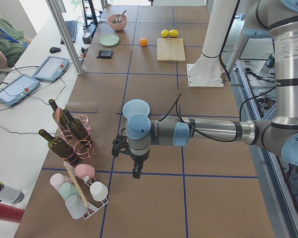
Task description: Pick orange to plate
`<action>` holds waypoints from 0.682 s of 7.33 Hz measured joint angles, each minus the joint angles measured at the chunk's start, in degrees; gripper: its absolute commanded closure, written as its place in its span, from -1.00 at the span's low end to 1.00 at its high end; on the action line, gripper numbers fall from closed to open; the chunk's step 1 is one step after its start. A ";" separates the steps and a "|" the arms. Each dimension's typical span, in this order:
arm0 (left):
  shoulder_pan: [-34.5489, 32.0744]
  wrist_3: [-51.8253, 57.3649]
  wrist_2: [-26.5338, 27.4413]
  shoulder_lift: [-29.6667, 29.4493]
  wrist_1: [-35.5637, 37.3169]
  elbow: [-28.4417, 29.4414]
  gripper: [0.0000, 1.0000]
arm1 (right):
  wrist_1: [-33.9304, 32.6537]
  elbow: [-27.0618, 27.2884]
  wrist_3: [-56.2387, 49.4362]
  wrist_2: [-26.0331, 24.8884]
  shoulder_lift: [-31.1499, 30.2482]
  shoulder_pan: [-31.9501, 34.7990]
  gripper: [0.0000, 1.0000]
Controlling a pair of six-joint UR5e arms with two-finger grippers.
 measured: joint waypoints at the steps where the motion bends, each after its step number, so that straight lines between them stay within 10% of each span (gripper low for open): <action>1: 0.01 0.04 0.00 0.01 0.03 -0.13 -1.00 | -0.01 0.07 0.03 0.03 0.00 -0.03 -1.00; 5: 0.01 0.06 0.17 -0.17 -1.52 -0.85 -1.00 | 0.16 2.99 0.38 0.26 0.50 -0.17 -1.00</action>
